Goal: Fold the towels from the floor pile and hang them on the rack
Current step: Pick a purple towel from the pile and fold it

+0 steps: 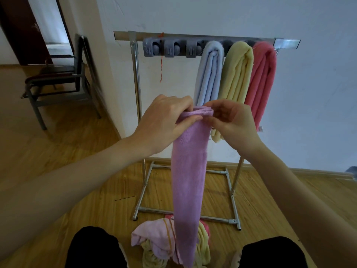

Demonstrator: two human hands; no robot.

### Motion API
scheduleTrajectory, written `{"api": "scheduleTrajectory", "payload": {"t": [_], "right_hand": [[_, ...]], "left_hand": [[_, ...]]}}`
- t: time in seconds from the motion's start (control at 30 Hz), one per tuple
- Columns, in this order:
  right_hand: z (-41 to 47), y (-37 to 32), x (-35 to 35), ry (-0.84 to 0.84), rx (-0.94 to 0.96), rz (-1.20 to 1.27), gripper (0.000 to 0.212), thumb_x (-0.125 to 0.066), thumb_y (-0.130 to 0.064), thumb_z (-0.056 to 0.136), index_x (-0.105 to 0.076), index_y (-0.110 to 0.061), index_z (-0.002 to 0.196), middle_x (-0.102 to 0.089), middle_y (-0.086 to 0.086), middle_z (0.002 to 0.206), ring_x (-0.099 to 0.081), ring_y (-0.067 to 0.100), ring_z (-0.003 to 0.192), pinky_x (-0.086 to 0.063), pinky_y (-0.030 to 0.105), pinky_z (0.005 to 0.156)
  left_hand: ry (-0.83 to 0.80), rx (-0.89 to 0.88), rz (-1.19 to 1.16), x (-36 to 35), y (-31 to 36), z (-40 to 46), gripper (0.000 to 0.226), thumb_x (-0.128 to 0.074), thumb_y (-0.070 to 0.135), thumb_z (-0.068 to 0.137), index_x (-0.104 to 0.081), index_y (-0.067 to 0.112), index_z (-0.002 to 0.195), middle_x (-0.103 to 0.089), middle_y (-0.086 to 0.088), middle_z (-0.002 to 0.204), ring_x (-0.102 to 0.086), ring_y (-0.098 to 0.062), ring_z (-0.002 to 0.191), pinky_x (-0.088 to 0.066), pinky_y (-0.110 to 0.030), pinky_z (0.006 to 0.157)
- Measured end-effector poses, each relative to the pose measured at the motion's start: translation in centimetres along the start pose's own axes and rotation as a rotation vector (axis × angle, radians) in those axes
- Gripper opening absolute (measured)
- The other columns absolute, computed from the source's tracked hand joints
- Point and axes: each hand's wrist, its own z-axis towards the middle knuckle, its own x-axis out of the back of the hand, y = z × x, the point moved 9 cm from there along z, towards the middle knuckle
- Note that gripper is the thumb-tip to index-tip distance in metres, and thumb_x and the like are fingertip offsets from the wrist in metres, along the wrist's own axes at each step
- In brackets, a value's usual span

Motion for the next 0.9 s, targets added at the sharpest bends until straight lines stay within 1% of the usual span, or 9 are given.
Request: {"api": "scheduleTrajectory", "payload": {"t": [0.13,0.23,0.3,0.37,0.47,0.57,0.67,0.73,0.9], "right_hand": [[0.8,0.2,0.7,0.114,-0.038,0.024,0.019,-0.07,0.0,0.081,-0.067,-0.01,0.096,-0.07,0.0,0.087,-0.066,0.014,0.085,-0.055,0.03,0.08],[0.7,0.6,0.4,0.124,-0.08,0.046,0.02,-0.069,0.0,0.081,-0.067,-0.018,0.09,-0.069,0.003,0.087,-0.065,0.02,0.086,-0.055,0.028,0.073],[0.4,1.1,0.2,0.137,-0.114,0.04,0.02,-0.07,-0.001,0.081,-0.067,-0.02,0.087,-0.069,0.002,0.086,-0.066,0.021,0.085,-0.057,0.029,0.07],[-0.1,1.9,0.0,0.154,-0.163,0.055,0.016,-0.072,-0.003,0.08,-0.068,-0.016,0.089,-0.07,0.005,0.088,-0.067,0.025,0.09,-0.059,0.038,0.074],[-0.8,2.8,0.4,0.209,-0.242,0.101,0.014,-0.074,-0.006,0.08,-0.068,-0.013,0.09,-0.07,0.008,0.09,-0.068,0.025,0.087,-0.059,0.043,0.073],[-1.5,3.2,-0.1,0.222,-0.299,0.167,0.012,-0.072,-0.004,0.08,-0.068,-0.014,0.086,-0.069,0.011,0.088,-0.066,0.023,0.077,-0.059,0.039,0.066],[-1.9,3.6,-0.1,0.277,-0.356,0.279,0.01,-0.069,-0.001,0.082,-0.068,-0.005,0.091,-0.065,0.011,0.082,-0.063,0.017,0.068,-0.054,0.024,0.056],[-1.9,3.8,0.5,0.359,-0.378,0.359,0.007,-0.067,0.001,0.083,-0.068,-0.004,0.089,-0.063,0.007,0.075,-0.061,0.014,0.063,-0.051,0.02,0.054],[-2.7,6.4,4.5,0.606,-0.392,0.231,0.021,-0.065,-0.005,0.083,-0.062,0.001,0.102,-0.064,0.012,0.088,-0.064,0.016,0.073,-0.058,0.03,0.064]], "left_hand": [[0.01,-0.015,-0.034,0.7,-0.1,0.8,0.025,-0.059,0.039,0.089,-0.058,0.015,0.095,-0.056,0.007,0.082,-0.051,-0.011,0.074,-0.036,-0.014,0.073],[0.095,0.036,-0.071,0.8,-0.8,-0.3,0.031,-0.069,0.029,0.085,-0.056,0.011,0.106,-0.057,-0.002,0.098,-0.051,-0.012,0.09,-0.043,-0.018,0.08],[0.133,0.203,-0.159,-0.1,-2.4,-2.3,0.061,-0.079,0.028,0.075,-0.047,0.009,0.124,-0.052,-0.001,0.114,-0.047,-0.007,0.103,-0.039,-0.01,0.087],[0.056,0.452,-0.372,-2.9,-4.4,-5.2,0.082,-0.082,0.031,0.069,-0.037,0.014,0.135,-0.048,0.008,0.12,-0.047,-0.001,0.108,-0.04,-0.009,0.09],[-0.172,0.747,-0.648,-8.8,-6.0,-10.5,0.064,-0.082,0.03,0.069,-0.048,0.02,0.123,-0.057,0.014,0.11,-0.057,-0.006,0.107,-0.047,-0.013,0.081],[-0.258,0.931,-0.85,-13.4,-6.2,-15.2,0.053,-0.08,0.022,0.073,-0.057,0.013,0.12,-0.065,0.005,0.113,-0.063,-0.012,0.104,-0.052,-0.013,0.074],[-0.347,1.071,-0.785,-16.6,-6.3,-18.5,0.049,-0.078,0.027,0.076,-0.058,0.014,0.119,-0.063,0.006,0.106,-0.06,-0.007,0.094,-0.049,-0.011,0.064],[-0.397,1.13,-0.75,-18.4,-6.5,-20.2,0.044,-0.076,0.031,0.077,-0.059,0.017,0.115,-0.062,0.006,0.102,-0.061,-0.011,0.097,-0.044,-0.01,0.062],[-0.551,1.13,-0.744,-20.4,-6.6,-22.2,0.041,-0.071,0.037,0.081,-0.064,0.011,0.113,-0.067,0.003,0.1,-0.062,-0.009,0.092,-0.05,-0.015,0.07]]}}
